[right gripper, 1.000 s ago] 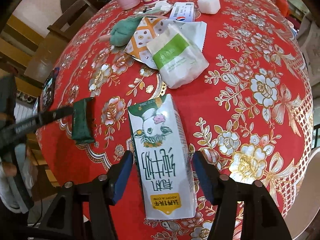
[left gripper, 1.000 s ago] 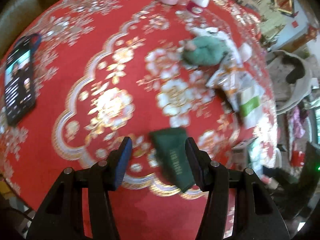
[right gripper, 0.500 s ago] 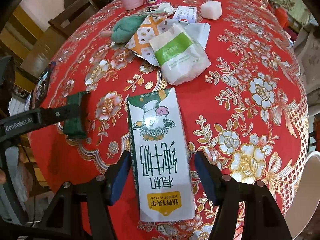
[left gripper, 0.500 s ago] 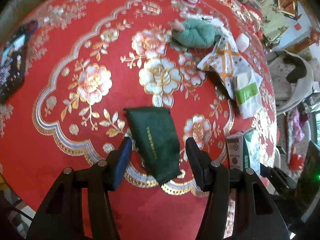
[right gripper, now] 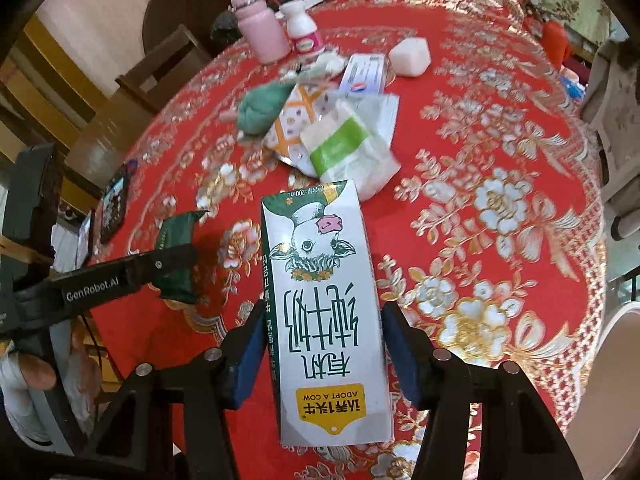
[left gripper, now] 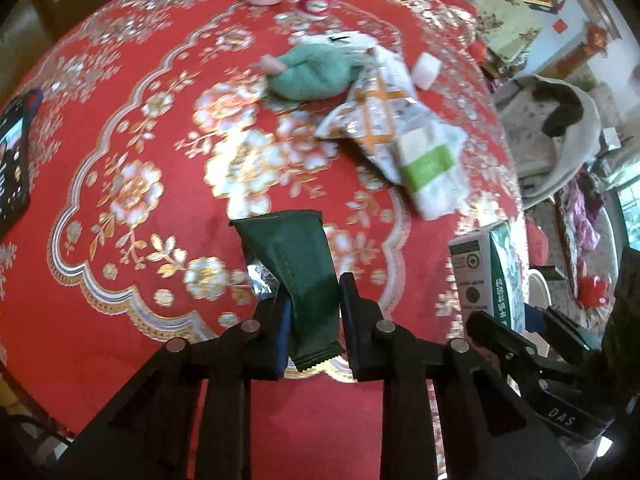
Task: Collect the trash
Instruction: 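Carry the pouch and milk carton over the white bucket with both tools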
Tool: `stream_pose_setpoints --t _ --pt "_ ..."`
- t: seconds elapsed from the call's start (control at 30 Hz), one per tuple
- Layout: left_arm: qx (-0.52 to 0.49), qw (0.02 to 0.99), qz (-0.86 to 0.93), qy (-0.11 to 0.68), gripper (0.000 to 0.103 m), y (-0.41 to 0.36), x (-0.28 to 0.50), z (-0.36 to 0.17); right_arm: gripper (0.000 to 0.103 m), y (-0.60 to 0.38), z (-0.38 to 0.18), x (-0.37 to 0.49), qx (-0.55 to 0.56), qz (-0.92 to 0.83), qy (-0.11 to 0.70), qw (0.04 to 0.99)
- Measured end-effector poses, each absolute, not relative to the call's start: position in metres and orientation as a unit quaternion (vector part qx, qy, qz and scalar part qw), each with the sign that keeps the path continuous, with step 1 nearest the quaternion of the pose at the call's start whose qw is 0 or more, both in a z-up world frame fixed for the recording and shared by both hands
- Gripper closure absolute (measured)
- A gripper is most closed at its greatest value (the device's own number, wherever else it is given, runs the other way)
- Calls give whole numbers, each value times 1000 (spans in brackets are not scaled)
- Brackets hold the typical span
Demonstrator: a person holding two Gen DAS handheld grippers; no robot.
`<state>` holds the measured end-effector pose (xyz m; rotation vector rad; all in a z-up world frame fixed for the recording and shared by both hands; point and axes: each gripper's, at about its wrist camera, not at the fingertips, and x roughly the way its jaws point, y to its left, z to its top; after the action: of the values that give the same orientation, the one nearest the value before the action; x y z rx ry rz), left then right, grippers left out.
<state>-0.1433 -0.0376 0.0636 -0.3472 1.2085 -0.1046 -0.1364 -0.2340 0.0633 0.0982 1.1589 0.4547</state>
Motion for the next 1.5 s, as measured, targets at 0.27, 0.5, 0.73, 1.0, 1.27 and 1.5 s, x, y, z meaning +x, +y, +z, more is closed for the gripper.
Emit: stream_pose_setpoints --t 0.27,0.5,0.73,1.0,1.27,1.5 --pt "-131 820 -77 552 84 -75 -134 86 48 -263 74 -141 70 193 529 824" --pt "-102 824 -111 546 84 -113 -131 97 48 -294 84 -148 90 162 517 836" --pt "-78 822 -149 544 83 -153 -129 105 48 -334 87 -157 117 125 511 842" --pt "-49 814 -198 544 84 -207 -128 110 48 -383 88 -174 147 74 505 847" --pt "-21 794 -254 552 84 -267 -130 107 48 -432 86 -197 178 18 500 847" --pt "5 776 -298 556 84 -321 -138 102 48 -477 79 -220 206 -33 500 841"
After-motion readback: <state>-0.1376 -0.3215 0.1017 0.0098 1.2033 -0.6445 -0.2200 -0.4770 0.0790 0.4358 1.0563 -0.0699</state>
